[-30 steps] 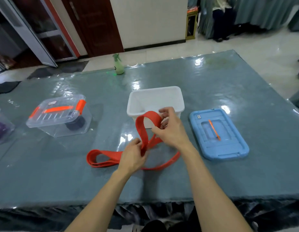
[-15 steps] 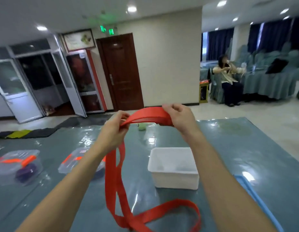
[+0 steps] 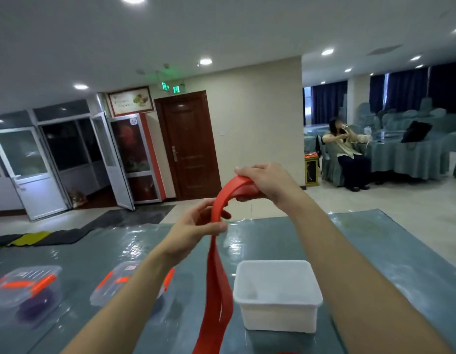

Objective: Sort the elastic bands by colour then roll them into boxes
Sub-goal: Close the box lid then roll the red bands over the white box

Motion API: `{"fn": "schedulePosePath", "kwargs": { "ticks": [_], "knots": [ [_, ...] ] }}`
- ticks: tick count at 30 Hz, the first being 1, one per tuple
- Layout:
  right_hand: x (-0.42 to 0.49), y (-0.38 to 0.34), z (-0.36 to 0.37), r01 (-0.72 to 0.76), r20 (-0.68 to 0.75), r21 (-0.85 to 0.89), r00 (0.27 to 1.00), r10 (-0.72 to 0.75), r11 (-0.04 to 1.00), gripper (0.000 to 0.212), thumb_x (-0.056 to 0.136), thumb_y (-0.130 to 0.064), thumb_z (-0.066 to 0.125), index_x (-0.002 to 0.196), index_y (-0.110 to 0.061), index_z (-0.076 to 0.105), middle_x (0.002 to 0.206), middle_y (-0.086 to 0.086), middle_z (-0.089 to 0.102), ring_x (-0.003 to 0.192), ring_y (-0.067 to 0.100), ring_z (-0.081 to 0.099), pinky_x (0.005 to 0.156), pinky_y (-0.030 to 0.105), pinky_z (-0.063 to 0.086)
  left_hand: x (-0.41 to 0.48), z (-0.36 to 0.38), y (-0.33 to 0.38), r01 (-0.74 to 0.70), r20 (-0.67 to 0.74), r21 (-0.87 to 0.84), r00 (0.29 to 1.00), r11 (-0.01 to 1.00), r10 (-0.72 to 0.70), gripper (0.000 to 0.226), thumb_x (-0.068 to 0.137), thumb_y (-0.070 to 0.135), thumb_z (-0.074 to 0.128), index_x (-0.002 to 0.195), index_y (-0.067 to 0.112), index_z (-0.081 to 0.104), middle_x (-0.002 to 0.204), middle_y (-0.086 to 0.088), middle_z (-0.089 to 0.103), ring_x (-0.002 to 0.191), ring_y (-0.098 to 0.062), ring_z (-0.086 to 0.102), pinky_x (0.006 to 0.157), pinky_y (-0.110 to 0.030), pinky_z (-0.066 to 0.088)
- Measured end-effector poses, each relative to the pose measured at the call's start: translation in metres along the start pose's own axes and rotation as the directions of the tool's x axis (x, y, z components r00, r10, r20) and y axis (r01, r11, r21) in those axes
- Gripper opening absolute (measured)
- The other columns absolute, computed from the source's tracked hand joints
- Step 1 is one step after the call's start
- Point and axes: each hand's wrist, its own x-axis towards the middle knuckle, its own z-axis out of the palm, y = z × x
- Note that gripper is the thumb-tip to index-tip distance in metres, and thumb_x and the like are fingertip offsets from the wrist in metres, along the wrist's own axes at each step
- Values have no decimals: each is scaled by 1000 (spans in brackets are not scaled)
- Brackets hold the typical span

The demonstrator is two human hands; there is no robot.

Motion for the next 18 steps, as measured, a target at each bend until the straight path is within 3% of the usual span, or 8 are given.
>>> {"fn": "schedulePosePath", "kwargs": {
  "ticks": [3,5,7,9,12,14,18],
  "knots": [
    [-6,7,-17,-188,127,-88,972,198,978,43,102,-37,74,110,5,71,91,22,77,67,34,78,61,39,67,1,-18,25,-48,86,301,996,952,23,56,91,18,89,143,28,71,128,-1,79,116,-19,75,100,-29,58],
    [-13,21,-26,-257,169,-256,937,305,932,50,106,-44,66,117,5,69,96,24,79,61,28,75,56,32,63,6,-25,36,-56,210,555,975,830,-74,55,94,22,87,145,32,67,128,4,77,119,-18,74,108,-36,59],
    [-24,40,-33,-242,167,-317,937,306,917,52,105,-46,66,117,3,72,92,19,80,58,23,70,55,30,57,10,-24,38,-21,236,658,955,752,-180,55,93,22,88,143,28,65,128,5,76,122,-17,73,112,-43,57],
    [-36,62,-39,-268,167,-229,936,309,936,56,102,-49,68,116,4,74,85,15,77,57,22,66,56,30,54,9,-20,31,-6,249,685,942,729,-226,59,92,22,90,143,29,61,128,6,77,120,-14,73,112,-41,56],
    [-61,107,-46,-387,256,-108,879,402,916,67,99,-53,71,120,10,70,89,20,75,61,24,65,55,30,55,1,-10,12,27,304,626,912,779,-276,63,91,13,90,142,27,57,122,3,81,111,-13,75,103,-31,55],
    [-80,140,-48,-456,322,-127,821,471,881,69,95,-56,73,120,8,73,85,15,72,58,21,59,54,28,50,-3,-4,-2,5,329,598,910,802,-251,56,87,9,92,136,20,65,119,-1,80,112,-18,75,104,-36,56],
    [-104,181,-50,-508,324,57,824,466,859,37,88,-56,80,86,-19,83,74,4,55,51,14,38,44,22,27,-6,3,-16,-38,355,678,891,734,-281,55,83,17,96,132,30,75,119,10,78,110,-13,74,104,-31,56]
  ]
}}
